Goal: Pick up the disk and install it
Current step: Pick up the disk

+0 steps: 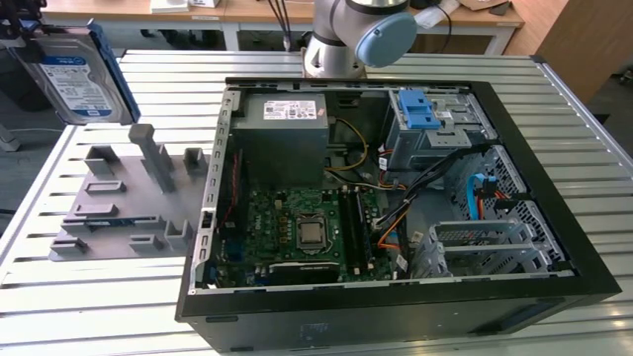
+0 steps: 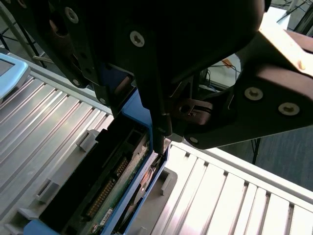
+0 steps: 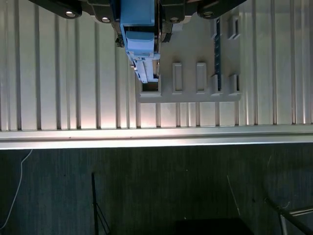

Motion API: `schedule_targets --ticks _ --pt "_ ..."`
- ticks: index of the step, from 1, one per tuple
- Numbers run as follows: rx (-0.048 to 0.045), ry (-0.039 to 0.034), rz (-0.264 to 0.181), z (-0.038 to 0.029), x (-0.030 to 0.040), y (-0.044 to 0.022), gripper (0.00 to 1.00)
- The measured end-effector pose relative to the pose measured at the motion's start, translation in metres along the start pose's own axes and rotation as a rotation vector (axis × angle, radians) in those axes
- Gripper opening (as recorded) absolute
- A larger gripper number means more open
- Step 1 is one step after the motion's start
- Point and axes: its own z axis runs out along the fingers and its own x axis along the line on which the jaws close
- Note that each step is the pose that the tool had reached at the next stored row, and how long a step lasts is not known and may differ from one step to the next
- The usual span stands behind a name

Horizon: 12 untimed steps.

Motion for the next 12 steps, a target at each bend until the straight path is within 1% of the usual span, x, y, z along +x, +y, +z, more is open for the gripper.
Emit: schedule_targets --ticks 12 --pt "0.0000 0.0000 0.000 -0.0094 0.0001 0.0000 0.36"
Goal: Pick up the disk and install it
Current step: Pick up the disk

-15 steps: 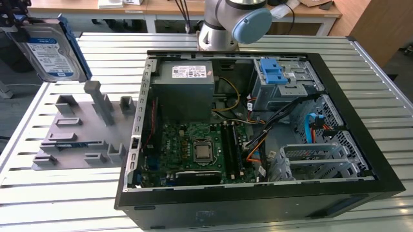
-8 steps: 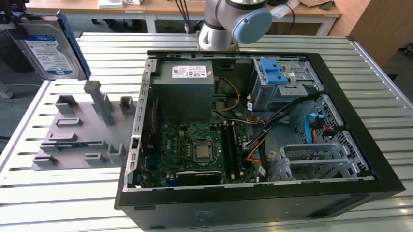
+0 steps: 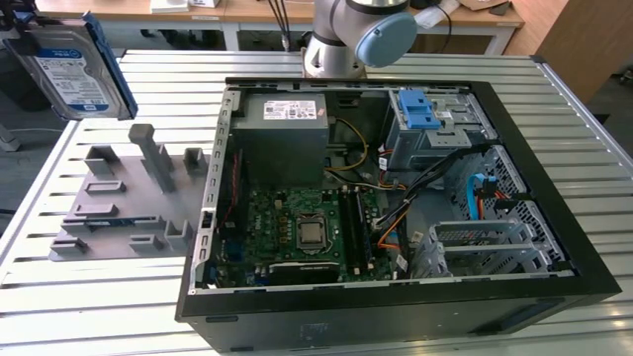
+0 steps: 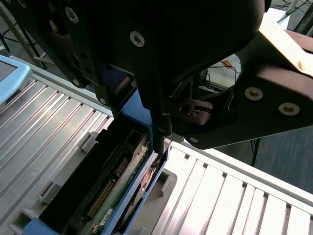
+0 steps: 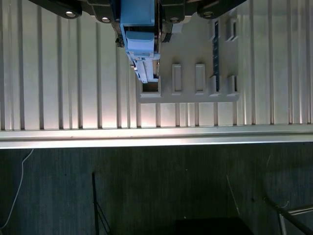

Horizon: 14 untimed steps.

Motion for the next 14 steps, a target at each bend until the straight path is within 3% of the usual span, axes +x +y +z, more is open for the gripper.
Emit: schedule_targets --ticks 14 --pt "0.0000 0.0000 0.000 -0.0109 0.0001 -0.0001 0.36"
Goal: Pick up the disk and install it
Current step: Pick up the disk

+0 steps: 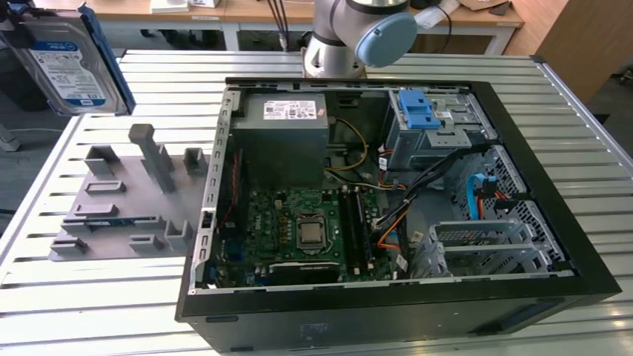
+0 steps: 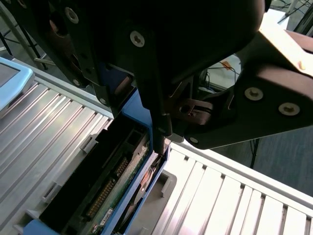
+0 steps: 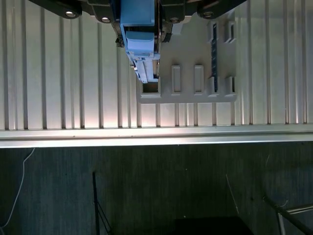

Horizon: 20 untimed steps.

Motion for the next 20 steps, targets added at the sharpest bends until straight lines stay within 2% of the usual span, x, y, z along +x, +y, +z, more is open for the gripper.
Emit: schedule_targets --ticks 10,20 --pt "0.0000 0.0000 0.000 -0.0086 0.0001 0.0000 0.36" --pt "0.0001 0.0000 0.000 -0.0213 0.0003 -0.0001 0.36"
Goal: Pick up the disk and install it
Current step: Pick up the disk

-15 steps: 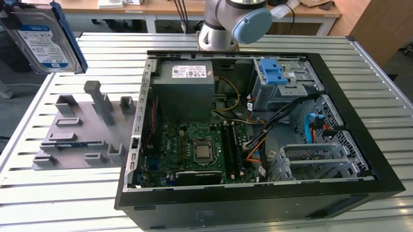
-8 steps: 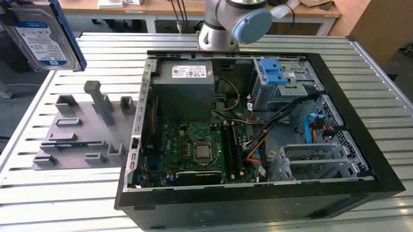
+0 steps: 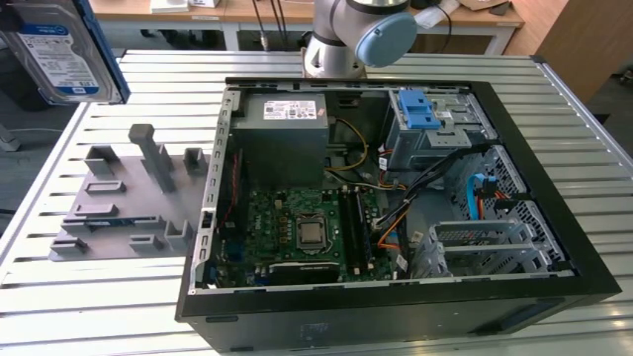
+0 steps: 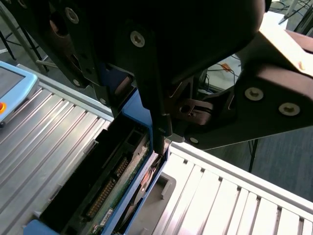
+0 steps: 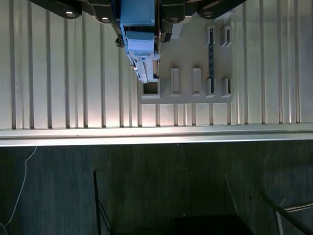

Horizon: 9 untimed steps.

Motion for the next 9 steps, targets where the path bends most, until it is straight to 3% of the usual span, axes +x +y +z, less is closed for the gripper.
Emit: schedule_targets --ticks 9 --pt "-0.0001 0.0000 0.000 -0.0099 0.0001 -0.0001 0.36"
